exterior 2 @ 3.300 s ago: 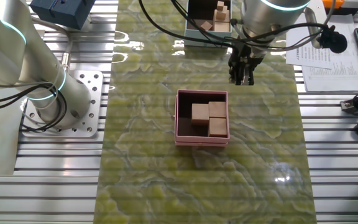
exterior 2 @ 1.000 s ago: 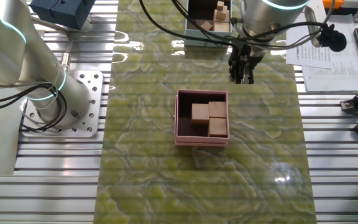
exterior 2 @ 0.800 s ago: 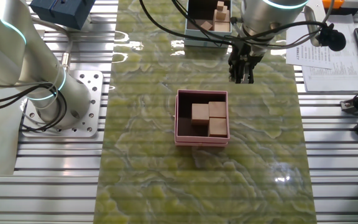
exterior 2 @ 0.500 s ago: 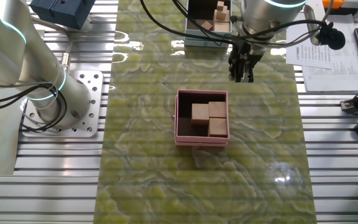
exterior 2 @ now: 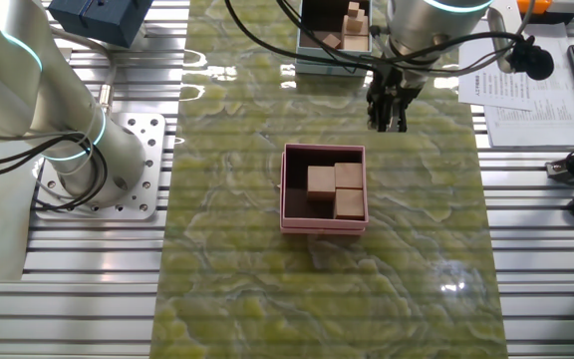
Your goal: Move an object from one box to another
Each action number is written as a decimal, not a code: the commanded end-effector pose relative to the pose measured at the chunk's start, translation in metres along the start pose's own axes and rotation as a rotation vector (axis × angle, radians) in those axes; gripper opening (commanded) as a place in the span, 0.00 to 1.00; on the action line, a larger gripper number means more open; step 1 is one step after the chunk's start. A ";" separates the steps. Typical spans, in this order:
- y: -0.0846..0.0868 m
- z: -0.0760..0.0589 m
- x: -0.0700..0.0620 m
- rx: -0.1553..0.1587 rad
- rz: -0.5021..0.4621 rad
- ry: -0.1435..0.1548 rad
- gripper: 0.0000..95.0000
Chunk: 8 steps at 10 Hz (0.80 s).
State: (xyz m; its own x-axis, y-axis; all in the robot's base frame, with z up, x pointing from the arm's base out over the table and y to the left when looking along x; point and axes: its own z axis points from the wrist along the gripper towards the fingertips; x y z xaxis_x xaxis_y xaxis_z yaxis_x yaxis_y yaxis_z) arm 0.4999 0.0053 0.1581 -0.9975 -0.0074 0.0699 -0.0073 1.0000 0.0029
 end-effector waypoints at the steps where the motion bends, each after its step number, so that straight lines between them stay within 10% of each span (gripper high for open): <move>1: -0.001 0.001 0.001 -0.001 0.002 -0.002 0.00; 8: -0.007 0.003 0.003 0.000 -0.009 -0.001 0.00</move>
State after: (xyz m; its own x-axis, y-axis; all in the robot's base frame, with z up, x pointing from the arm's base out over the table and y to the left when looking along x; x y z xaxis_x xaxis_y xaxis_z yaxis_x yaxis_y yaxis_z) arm 0.4966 -0.0012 0.1552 -0.9974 -0.0164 0.0701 -0.0162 0.9999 0.0040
